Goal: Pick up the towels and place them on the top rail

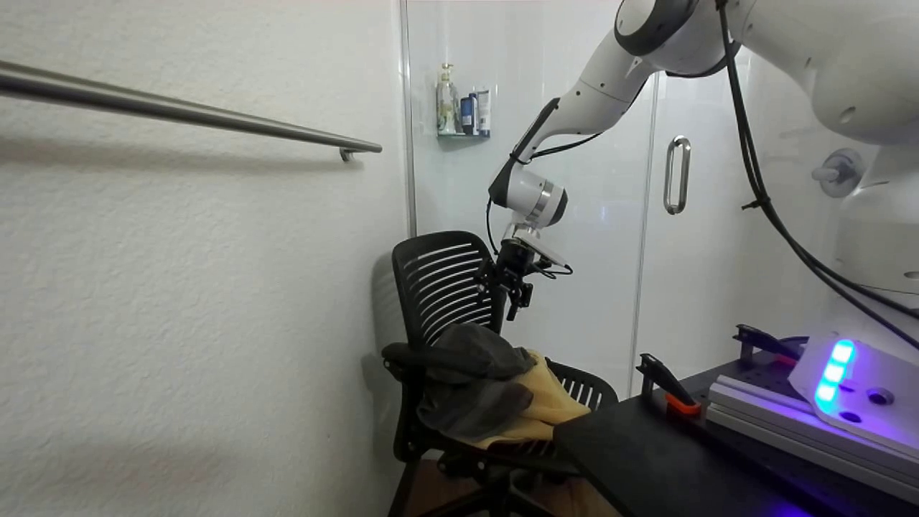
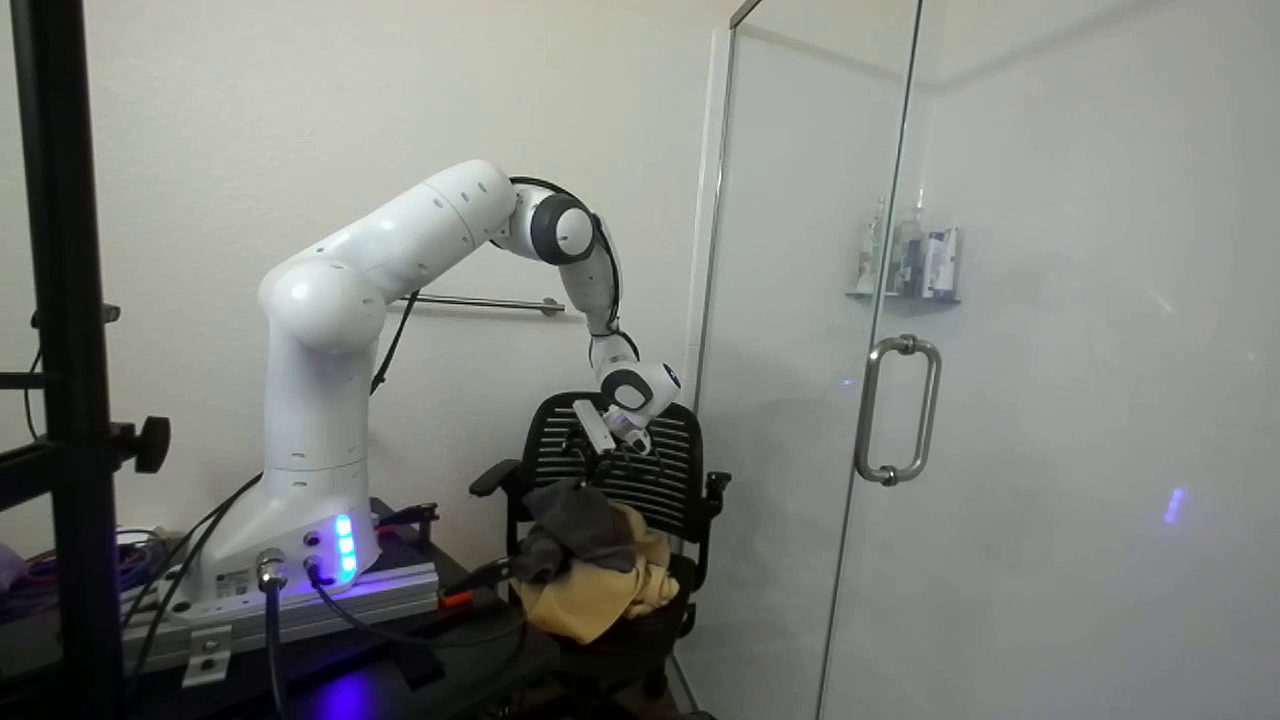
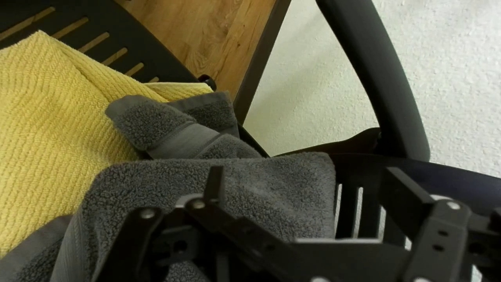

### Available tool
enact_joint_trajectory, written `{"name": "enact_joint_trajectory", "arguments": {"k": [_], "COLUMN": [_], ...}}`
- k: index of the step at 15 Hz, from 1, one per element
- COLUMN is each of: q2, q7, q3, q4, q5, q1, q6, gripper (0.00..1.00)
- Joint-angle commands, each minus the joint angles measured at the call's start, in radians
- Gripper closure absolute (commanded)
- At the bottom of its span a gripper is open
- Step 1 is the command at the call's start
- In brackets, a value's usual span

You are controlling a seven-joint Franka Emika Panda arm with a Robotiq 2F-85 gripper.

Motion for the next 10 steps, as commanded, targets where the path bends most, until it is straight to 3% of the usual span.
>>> {"name": "enact_joint_trajectory", "arguments": {"k": [1, 6, 10], "q2": [0.048, 0.107, 0.106], "q7": [0.067, 0.088, 0.195], "q3": [-0.037, -0.02, -0.045], "q4": [0.029, 0.053, 0.045], "q5": [-0.084, -0.153, -0.213], "q1": [0.042, 0.065, 0.108], "q6": [0.047, 0.203, 0.373], "gripper": [0.0, 0.0, 0.0]}}
